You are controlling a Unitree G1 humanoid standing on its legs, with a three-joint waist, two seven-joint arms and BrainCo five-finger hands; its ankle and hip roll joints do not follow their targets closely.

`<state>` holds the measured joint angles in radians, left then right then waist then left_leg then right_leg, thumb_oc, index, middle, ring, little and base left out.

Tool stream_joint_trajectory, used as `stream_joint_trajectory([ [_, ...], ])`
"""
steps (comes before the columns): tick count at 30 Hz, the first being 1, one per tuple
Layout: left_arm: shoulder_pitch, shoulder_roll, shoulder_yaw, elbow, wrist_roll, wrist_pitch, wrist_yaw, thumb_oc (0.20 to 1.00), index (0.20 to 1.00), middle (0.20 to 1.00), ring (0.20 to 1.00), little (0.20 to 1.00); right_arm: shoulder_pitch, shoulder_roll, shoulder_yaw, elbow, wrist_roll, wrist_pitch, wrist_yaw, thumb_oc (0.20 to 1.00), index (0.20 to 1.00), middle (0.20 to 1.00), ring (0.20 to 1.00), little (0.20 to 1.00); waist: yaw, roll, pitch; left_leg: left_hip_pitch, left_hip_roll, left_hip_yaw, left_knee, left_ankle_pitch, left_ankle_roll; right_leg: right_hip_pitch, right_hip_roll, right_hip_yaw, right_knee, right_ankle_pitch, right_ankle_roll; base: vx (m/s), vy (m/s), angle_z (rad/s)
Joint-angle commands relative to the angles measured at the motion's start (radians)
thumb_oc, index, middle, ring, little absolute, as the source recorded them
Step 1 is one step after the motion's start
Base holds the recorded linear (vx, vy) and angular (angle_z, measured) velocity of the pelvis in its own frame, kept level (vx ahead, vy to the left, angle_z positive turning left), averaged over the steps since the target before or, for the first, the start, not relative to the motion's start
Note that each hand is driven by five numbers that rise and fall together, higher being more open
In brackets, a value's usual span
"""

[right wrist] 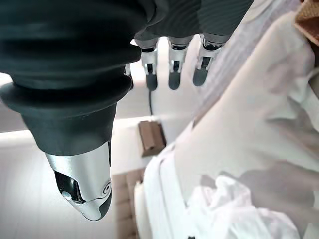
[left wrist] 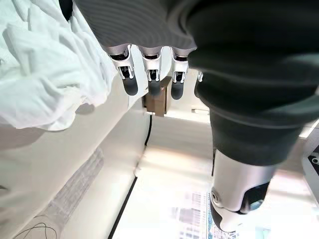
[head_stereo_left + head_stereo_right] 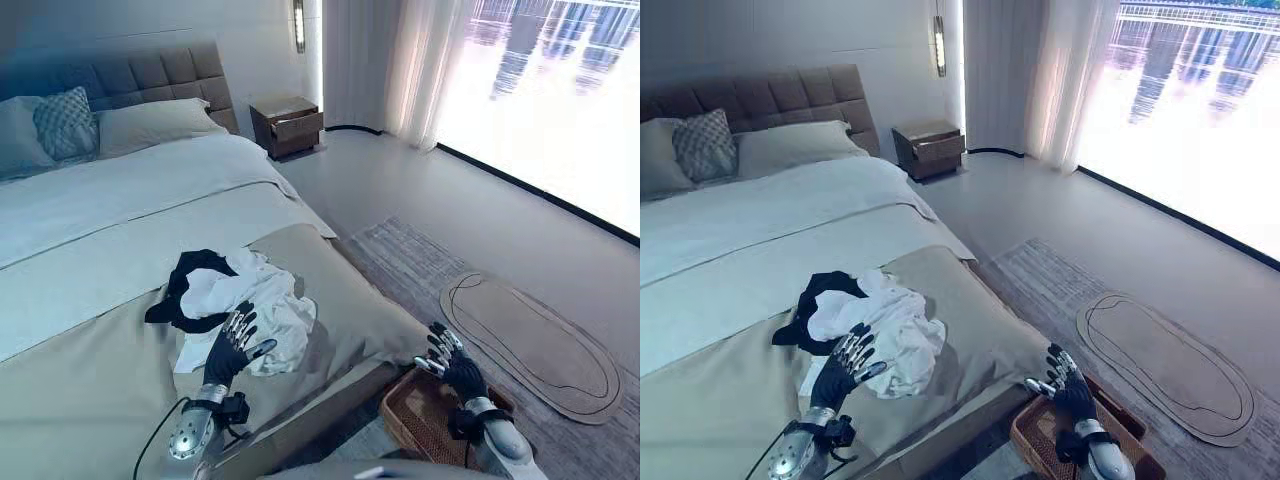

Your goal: Pick up clothes into the bucket

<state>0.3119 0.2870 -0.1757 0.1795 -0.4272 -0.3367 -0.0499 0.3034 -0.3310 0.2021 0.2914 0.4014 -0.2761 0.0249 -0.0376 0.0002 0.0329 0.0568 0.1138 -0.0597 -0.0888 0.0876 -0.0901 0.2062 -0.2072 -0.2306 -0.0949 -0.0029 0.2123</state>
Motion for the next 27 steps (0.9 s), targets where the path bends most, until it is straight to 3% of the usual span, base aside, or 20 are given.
stream_joint_trajectory([
  [1, -0.045, 0.052, 0.010, -0.037, -0.009, -0.036, -0.009, 1.000, 1.000, 1.000, 1.000, 1.000, -0.049, 0.029, -0.020, -0.056, -0.029, -0.041, -0.010, 1.000, 1.000, 1.000, 1.000, 1.000, 0.010, -0.064, 0.002, 0.019, -0.035, -0.007, 0.016, -0.065, 0.015, -0.078, 0.025, 0.023, 0.008, 0.047, -0.044, -0.21, 0.018, -0.34],
  [18, -0.032, 0.071, 0.010, -0.041, 0.070, -0.039, 0.011, 1.000, 1.000, 1.000, 1.000, 1.000, -0.056, 0.028, -0.024, -0.045, -0.029, -0.033, -0.010, 1.000, 1.000, 1.000, 1.000, 1.000, 0.009, -0.072, 0.016, 0.008, -0.068, -0.013, 0.051, -0.087, 0.040, -0.090, -0.002, 0.049, 0.008, 0.073, -0.034, 0.00, 0.005, 0.00],
  [22, -0.037, 0.090, 0.030, -0.065, 0.082, -0.043, 0.015, 1.000, 1.000, 1.000, 1.000, 1.000, -0.067, 0.017, -0.030, -0.042, -0.032, -0.026, -0.002, 1.000, 1.000, 1.000, 1.000, 1.000, 0.015, -0.078, 0.037, -0.038, -0.088, -0.009, 0.137, -0.129, 0.043, -0.104, -0.016, 0.063, 0.019, 0.076, -0.029, 0.00, 0.019, -0.03],
  [27, -0.106, 0.157, 0.020, -0.060, 0.249, -0.069, 0.092, 1.000, 1.000, 1.000, 1.000, 1.000, -0.106, -0.016, -0.028, -0.042, -0.045, -0.030, 0.010, 1.000, 1.000, 1.000, 1.000, 1.000, 0.013, -0.084, 0.097, -0.123, -0.116, 0.007, 0.237, -0.164, 0.055, -0.170, -0.050, 0.079, 0.115, 0.053, -0.024, -0.02, 0.050, -0.05],
])
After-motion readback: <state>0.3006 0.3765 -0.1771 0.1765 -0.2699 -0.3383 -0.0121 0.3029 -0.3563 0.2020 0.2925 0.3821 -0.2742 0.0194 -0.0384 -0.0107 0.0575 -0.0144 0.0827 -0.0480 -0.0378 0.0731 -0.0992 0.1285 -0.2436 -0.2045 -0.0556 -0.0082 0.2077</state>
